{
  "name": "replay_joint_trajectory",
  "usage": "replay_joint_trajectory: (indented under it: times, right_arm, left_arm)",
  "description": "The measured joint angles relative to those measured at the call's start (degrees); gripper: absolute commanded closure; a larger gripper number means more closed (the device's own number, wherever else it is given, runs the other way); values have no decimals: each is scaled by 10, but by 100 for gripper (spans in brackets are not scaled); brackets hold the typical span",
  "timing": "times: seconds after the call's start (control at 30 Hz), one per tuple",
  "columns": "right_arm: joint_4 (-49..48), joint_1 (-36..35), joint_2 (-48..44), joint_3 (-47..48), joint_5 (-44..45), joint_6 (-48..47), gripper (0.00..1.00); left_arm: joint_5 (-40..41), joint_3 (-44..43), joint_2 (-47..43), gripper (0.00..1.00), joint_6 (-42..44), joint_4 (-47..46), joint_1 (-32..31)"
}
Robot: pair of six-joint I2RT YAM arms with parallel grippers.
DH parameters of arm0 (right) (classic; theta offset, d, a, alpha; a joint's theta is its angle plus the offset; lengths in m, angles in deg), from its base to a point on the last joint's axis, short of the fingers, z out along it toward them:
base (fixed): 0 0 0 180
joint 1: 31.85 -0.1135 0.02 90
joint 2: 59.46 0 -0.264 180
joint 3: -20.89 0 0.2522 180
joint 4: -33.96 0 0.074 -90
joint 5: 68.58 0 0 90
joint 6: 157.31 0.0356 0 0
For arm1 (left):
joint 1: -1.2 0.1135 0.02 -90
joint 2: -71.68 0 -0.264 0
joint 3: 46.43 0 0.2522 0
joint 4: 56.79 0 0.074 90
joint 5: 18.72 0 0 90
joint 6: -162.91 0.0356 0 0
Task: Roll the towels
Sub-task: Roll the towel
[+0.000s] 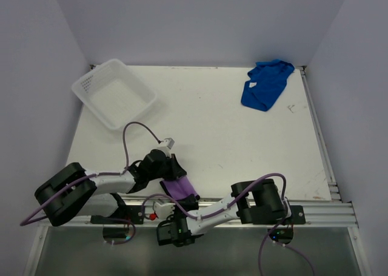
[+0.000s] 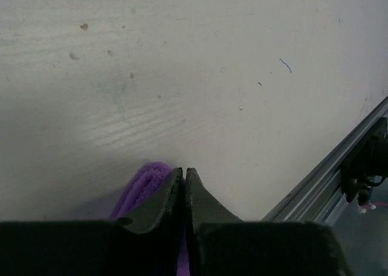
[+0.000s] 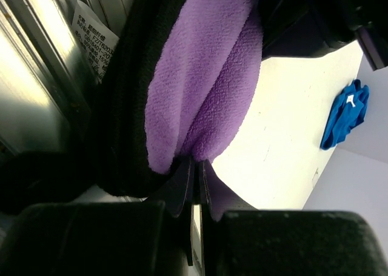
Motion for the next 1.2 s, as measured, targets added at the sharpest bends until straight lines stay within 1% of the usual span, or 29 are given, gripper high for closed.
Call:
replay_joint_trajectory:
  times: [0.07,0.13,0.17,0.2,0.27,0.3,0.33,0.43,0.57,0.67,0.73,0.83,0.87,0.93,1.03,1.07,1.2]
  right_arm:
    - [0,1,0,0,0,3,99]
    - [0,1,-2,-1,-1,9,94]
    - [0,1,-5,-3,-1,14,91]
    - [-2,2,-9,-7,-3,20,78]
    - [-8,2,-27,-20,-11,34,70]
    - [-12,3,-41,-29,-16,42,62]
    - [-12,4,-62,-41,-24,52,62]
    - [-25,5,-115,-72,-48,81,55]
    - [-33,5,-203,-119,-79,118,51]
    - [-58,5,-278,-166,-105,141,50]
    - [-76,6,-335,-200,-118,153,50]
    - [-132,23,-434,-262,-150,169,53]
    - [-154,41,-466,-283,-170,175,56]
    - [-204,89,-521,-327,-207,189,57]
    - [-271,163,-569,-386,-264,210,53]
    - [-295,188,-574,-403,-287,219,50]
    - [-394,269,-559,-448,-396,264,49]
  left_arm:
    - [0,1,29,93,-5,-39,0]
    - [0,3,55,95,-11,-73,0]
    - [0,3,64,96,-14,-86,0]
    - [0,3,71,97,-17,-97,0]
    - [1,3,78,98,-18,-108,-1]
    - [2,3,80,98,-19,-111,-1]
    - [3,3,81,98,-19,-113,-1]
    - [6,3,81,99,-19,-114,-1]
    - [12,6,81,100,-19,-120,-1]
    - [14,14,81,100,-19,-133,-1]
    - [15,18,81,100,-19,-141,-1]
    - [17,23,80,100,-19,-149,-1]
    - [17,25,80,100,-19,-150,-1]
    - [19,28,77,100,-19,-152,-1]
    - [23,32,72,100,-19,-153,-1]
    - [23,33,70,100,-19,-153,-1]
    - [26,37,66,100,-19,-152,-1]
